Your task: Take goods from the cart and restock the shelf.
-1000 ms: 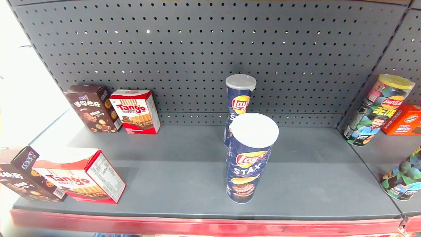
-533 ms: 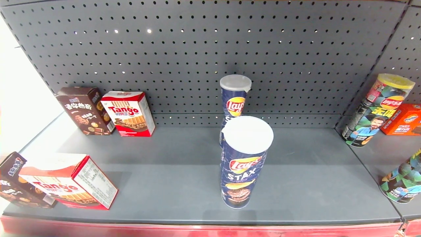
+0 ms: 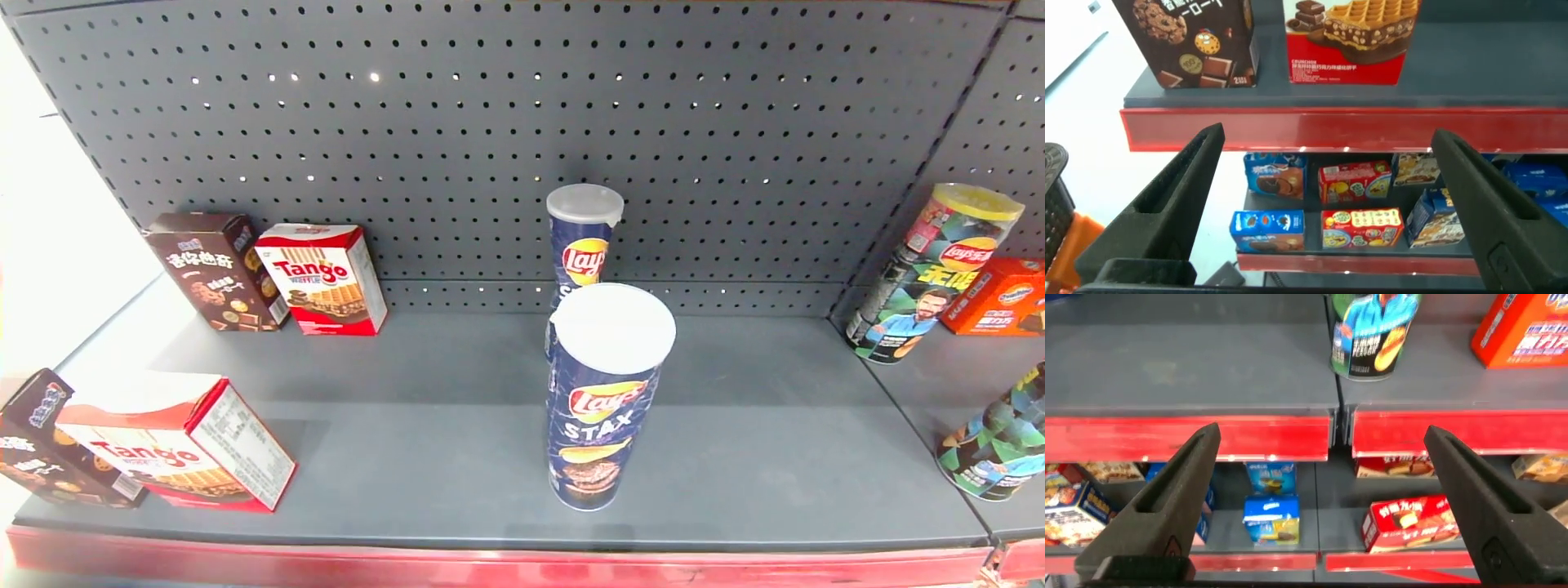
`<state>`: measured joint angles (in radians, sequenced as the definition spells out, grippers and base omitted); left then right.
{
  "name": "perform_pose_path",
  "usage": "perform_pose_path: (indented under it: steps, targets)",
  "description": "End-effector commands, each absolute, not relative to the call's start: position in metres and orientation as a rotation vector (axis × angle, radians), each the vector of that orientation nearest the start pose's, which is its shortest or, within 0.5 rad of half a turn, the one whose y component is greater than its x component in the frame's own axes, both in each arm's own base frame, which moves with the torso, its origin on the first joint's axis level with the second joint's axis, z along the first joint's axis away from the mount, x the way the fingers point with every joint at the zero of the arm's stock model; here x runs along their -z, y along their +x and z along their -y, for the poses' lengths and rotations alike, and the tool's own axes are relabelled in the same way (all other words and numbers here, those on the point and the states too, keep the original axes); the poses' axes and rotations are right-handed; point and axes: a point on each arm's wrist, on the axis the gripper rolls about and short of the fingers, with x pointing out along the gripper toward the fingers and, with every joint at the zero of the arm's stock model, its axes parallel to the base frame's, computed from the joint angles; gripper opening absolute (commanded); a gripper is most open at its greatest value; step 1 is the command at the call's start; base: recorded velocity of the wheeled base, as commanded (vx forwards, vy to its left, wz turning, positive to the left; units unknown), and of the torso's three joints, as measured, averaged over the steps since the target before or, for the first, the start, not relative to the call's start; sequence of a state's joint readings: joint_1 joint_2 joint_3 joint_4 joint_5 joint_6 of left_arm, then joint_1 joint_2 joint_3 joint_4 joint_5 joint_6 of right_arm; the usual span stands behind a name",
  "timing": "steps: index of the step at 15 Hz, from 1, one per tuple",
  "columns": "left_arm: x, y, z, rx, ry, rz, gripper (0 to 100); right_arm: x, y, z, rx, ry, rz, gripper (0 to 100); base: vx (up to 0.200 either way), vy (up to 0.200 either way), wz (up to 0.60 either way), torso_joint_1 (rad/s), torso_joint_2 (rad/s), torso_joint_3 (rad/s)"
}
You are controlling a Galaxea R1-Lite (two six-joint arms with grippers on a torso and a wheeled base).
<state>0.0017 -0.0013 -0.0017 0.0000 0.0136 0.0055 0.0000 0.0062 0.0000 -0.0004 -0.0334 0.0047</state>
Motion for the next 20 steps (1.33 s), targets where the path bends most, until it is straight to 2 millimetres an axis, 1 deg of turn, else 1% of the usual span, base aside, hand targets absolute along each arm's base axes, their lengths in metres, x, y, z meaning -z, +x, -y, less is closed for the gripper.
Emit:
perform_pose_path:
  steps: [1,4,5,11,13,19,20]
  targets:
    - [-0.0759,-0.0229,-0.0003,-0.017,0.008,0.001,100,-0.0758,-0.0222,0.0008,0.034,0.004,-0.006,100,0.000,0.000,0.00,0.000,0.00,0.000]
    - [-0.0760,-0.0230,-0.0004,-0.017,0.012,0.000,100,-0.0758,-0.0222,0.0008,0.034,0.004,-0.006,100,0.000,0.000,0.00,0.000,0.00,0.000]
    - [-0.0759,-0.0229,-0.0002,-0.012,0.012,0.001,100,-0.0758,-0.0222,0.0008,0.034,0.004,-0.006,100,0.000,-0.200,0.00,0.002,0.00,0.002]
    - [-0.0759,-0.0229,-0.0003,-0.018,0.000,0.002,100,-0.0758,-0.0222,0.0008,0.034,0.004,-0.006,100,0.000,0.000,0.00,0.000,0.00,0.000]
    - [-0.0759,-0.0229,-0.0003,-0.018,0.000,0.002,100,-0.0757,-0.0222,0.0008,0.034,0.004,-0.008,100,-0.200,0.000,0.00,0.012,0.00,0.005]
    - [-0.0759,-0.0229,-0.0003,-0.018,0.000,0.002,100,-0.0758,-0.0222,0.0008,0.034,0.004,-0.006,100,0.000,0.000,0.00,0.000,0.00,0.000]
    - [-0.0759,-0.0229,-0.0003,-0.018,0.000,0.002,100,-0.0758,-0.0222,0.0008,0.034,0.004,-0.006,100,-0.200,0.000,0.00,0.002,0.00,0.002]
